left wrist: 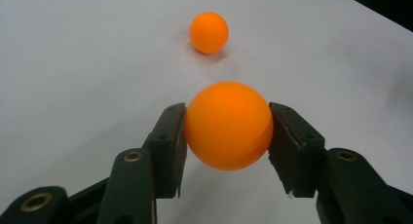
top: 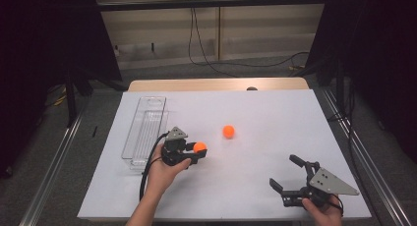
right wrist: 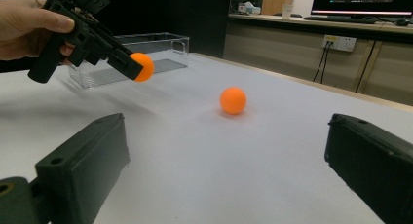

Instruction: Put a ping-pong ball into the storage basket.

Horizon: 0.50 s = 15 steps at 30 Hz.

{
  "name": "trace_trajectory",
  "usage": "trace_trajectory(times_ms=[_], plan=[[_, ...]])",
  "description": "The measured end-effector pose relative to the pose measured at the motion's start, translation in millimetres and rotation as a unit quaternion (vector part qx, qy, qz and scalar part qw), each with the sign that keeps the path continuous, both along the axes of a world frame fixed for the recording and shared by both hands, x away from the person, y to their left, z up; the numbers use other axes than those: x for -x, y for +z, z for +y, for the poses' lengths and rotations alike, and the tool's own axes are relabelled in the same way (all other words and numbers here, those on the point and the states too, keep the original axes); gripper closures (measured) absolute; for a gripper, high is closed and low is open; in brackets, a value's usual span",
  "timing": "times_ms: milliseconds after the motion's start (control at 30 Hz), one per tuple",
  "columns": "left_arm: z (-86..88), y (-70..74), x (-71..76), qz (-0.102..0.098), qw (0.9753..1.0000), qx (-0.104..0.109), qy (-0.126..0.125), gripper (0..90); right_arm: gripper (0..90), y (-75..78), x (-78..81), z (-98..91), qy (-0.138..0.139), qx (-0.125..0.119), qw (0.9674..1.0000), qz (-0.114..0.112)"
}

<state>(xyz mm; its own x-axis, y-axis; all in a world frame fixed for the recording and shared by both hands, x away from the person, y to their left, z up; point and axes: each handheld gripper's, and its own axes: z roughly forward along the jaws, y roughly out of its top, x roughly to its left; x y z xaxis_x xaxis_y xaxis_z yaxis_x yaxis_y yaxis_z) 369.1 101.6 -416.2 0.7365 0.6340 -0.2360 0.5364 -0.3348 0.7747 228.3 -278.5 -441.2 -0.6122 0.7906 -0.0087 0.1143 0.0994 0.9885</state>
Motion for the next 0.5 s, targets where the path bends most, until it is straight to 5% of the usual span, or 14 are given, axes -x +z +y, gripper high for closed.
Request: trace_trajectory(times_ms=[500], plan=[[6.3, 6.6, -0.3, -0.003, 1.0, 0.004, 0.006, 50.8, 1.4, -0.4, -1.1, -1.2, -0.003, -0.001, 1.0, 0.0]])
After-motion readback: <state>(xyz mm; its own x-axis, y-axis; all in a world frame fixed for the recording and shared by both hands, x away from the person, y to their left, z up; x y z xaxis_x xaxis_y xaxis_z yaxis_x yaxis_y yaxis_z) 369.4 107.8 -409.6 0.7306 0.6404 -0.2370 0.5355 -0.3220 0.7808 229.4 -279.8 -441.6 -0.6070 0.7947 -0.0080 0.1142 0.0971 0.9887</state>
